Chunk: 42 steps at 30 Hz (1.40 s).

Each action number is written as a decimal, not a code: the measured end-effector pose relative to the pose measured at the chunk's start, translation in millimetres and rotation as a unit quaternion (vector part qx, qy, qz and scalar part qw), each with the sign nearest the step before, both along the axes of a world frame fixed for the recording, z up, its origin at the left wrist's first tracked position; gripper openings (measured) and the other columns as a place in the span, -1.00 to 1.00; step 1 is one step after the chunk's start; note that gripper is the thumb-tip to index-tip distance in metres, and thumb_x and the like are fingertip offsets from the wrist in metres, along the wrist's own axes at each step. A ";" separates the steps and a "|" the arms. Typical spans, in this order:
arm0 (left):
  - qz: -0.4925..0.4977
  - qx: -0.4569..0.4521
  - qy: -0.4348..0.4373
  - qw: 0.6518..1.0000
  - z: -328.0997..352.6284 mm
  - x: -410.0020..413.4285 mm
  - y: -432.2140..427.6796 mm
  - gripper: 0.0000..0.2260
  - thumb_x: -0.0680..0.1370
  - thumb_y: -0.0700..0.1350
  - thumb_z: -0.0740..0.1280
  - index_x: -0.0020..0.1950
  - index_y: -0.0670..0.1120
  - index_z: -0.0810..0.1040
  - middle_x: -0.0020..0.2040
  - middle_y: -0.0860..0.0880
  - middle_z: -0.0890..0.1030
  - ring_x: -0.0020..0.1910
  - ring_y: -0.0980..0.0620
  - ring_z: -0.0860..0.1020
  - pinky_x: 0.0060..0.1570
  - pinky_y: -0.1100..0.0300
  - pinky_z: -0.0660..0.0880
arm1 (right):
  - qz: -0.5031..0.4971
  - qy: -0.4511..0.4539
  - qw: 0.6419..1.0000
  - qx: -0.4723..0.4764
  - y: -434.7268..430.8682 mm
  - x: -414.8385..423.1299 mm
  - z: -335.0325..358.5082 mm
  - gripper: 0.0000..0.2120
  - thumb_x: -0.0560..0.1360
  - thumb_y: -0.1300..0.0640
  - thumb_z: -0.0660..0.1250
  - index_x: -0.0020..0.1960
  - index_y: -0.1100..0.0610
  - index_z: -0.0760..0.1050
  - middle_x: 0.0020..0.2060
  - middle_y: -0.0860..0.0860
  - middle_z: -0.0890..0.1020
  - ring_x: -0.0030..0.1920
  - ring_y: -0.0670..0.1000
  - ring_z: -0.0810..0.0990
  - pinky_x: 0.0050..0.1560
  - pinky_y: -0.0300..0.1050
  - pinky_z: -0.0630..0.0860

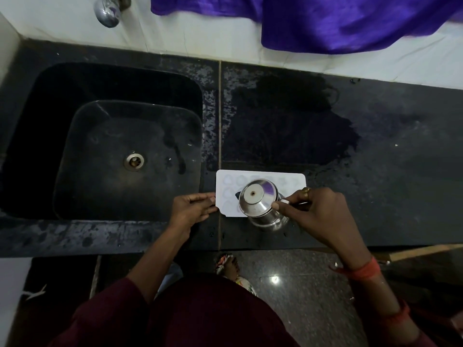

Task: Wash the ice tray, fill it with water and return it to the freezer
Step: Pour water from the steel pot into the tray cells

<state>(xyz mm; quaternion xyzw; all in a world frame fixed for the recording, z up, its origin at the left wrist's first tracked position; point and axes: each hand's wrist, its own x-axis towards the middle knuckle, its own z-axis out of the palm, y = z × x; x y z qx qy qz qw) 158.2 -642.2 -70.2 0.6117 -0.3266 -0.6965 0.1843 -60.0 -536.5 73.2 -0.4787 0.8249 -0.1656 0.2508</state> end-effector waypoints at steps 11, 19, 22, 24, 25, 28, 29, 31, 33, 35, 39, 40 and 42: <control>0.001 0.001 0.008 1.000 -1.5 0.3 -0.3 -0.90 0.52 -0.18 0.47 0.03 -0.11 0.71 -0.11 -0.04 0.75 -0.17 0.13 0.72 -0.23 0.31 0.49 | 0.010 0.028 0.999 0.012 -12.2 -0.8 -6.9 -0.66 0.34 -0.28 0.48 -0.21 0.01 0.69 -0.30 -0.12 0.70 -0.25 -0.21 0.65 -0.22 -0.43 0.41; 0.005 -0.001 0.013 1.000 -0.7 0.3 -0.8 -0.93 0.51 -0.20 0.47 -0.02 -0.11 0.71 -0.14 -0.04 0.75 -0.21 0.14 0.71 -0.24 0.30 0.48 | 0.025 0.040 0.999 0.018 -16.7 1.4 -8.5 -0.67 0.35 -0.25 0.49 -0.17 0.02 0.71 -0.27 -0.11 0.71 -0.23 -0.20 0.66 -0.28 -0.51 0.35; 0.004 0.000 0.014 1.000 -1.1 0.5 -1.4 -0.94 0.51 -0.20 0.48 -0.04 -0.10 0.71 -0.14 -0.05 0.75 -0.20 0.12 0.72 -0.27 0.32 0.48 | 0.031 0.038 0.999 0.018 -16.6 1.9 -6.8 -0.68 0.35 -0.22 0.50 -0.15 0.04 0.72 -0.25 -0.11 0.72 -0.23 -0.19 0.66 -0.25 -0.49 0.38; 0.005 0.000 0.016 1.000 -0.6 0.5 -1.3 -0.95 0.51 -0.19 0.48 -0.05 -0.09 0.71 -0.16 -0.03 0.75 -0.22 0.13 0.71 -0.27 0.32 0.48 | 0.029 0.039 0.999 0.016 -15.5 1.9 -5.9 -0.69 0.35 -0.20 0.51 -0.16 0.04 0.72 -0.25 -0.10 0.72 -0.22 -0.18 0.66 -0.24 -0.49 0.38; 0.003 -0.001 0.017 1.000 -0.1 0.4 -1.5 -0.96 0.51 -0.19 0.48 -0.05 -0.09 0.71 -0.17 -0.02 0.75 -0.23 0.14 0.71 -0.26 0.31 0.48 | 0.026 0.040 0.999 0.015 -14.8 1.7 -5.7 -0.70 0.35 -0.20 0.52 -0.17 0.04 0.71 -0.26 -0.10 0.72 -0.22 -0.18 0.67 -0.24 -0.50 0.37; -0.002 -0.002 0.015 1.000 0.6 0.6 -2.0 -0.96 0.52 -0.19 0.47 -0.05 -0.08 0.71 -0.18 -0.01 0.75 -0.22 0.13 0.71 -0.23 0.29 0.49 | 0.022 0.042 0.999 0.018 -12.8 1.6 -5.9 -0.72 0.35 -0.20 0.51 -0.19 0.02 0.71 -0.27 -0.11 0.71 -0.23 -0.19 0.66 -0.26 -0.52 0.33; -0.002 -0.002 0.014 1.000 0.6 0.6 -2.1 -0.96 0.52 -0.19 0.47 -0.06 -0.08 0.71 -0.17 -0.01 0.75 -0.22 0.13 0.71 -0.23 0.28 0.50 | 0.021 0.043 0.999 0.019 -12.4 1.3 -6.0 -0.72 0.36 -0.21 0.51 -0.20 0.01 0.71 -0.28 -0.11 0.71 -0.24 -0.20 0.66 -0.27 -0.52 0.33; -0.003 -0.002 0.013 1.000 -0.2 0.6 -2.4 -0.96 0.52 -0.19 0.47 -0.06 -0.07 0.71 -0.16 -0.02 0.75 -0.21 0.12 0.72 -0.24 0.29 0.50 | 0.020 0.044 0.999 0.020 -12.1 0.6 -6.4 -0.72 0.36 -0.21 0.50 -0.20 0.01 0.71 -0.29 -0.11 0.71 -0.24 -0.20 0.66 -0.27 -0.51 0.34; -0.004 -0.003 0.013 1.000 -0.8 0.8 -2.4 -0.95 0.52 -0.19 0.47 -0.05 -0.08 0.71 -0.15 -0.03 0.75 -0.19 0.11 0.72 -0.25 0.29 0.50 | 0.018 0.046 0.999 0.020 -11.4 0.0 -6.9 -0.72 0.35 -0.21 0.51 -0.21 0.01 0.71 -0.29 -0.11 0.70 -0.25 -0.20 0.66 -0.28 -0.50 0.35; -0.004 -0.003 0.015 1.000 -1.2 1.0 -2.1 -0.95 0.52 -0.19 0.47 -0.05 -0.08 0.71 -0.15 -0.04 0.75 -0.19 0.11 0.72 -0.24 0.29 0.50 | 0.012 0.044 0.999 0.017 -10.6 -0.7 -7.4 -0.71 0.34 -0.22 0.51 -0.21 0.01 0.70 -0.30 -0.12 0.70 -0.26 -0.22 0.65 -0.29 -0.49 0.36; -0.003 -0.002 0.018 1.000 -0.1 0.8 -2.1 -0.95 0.51 -0.20 0.47 -0.04 -0.08 0.71 -0.16 -0.03 0.75 -0.19 0.11 0.72 -0.24 0.29 0.50 | -0.002 0.034 0.999 0.019 -10.3 -1.4 -7.8 -0.68 0.33 -0.24 0.50 -0.21 0.01 0.70 -0.33 -0.12 0.69 -0.29 -0.24 0.64 -0.26 -0.42 0.43; -0.002 0.000 0.019 1.000 0.2 0.6 -2.2 -0.95 0.51 -0.20 0.47 -0.05 -0.08 0.71 -0.16 -0.03 0.75 -0.19 0.11 0.72 -0.22 0.28 0.50 | -0.004 0.030 0.999 0.018 -10.4 -1.3 -7.0 -0.69 0.33 -0.25 0.50 -0.22 0.00 0.70 -0.33 -0.13 0.69 -0.29 -0.24 0.64 -0.25 -0.41 0.46; 0.001 0.002 0.019 1.000 0.2 0.7 -2.5 -0.95 0.51 -0.20 0.47 -0.06 -0.08 0.71 -0.16 -0.04 0.75 -0.20 0.11 0.72 -0.20 0.26 0.50 | -0.013 0.016 1.000 0.015 -10.8 -0.9 -4.4 -0.70 0.34 -0.25 0.49 -0.22 -0.01 0.70 -0.33 -0.14 0.70 -0.29 -0.26 0.64 -0.22 -0.40 0.50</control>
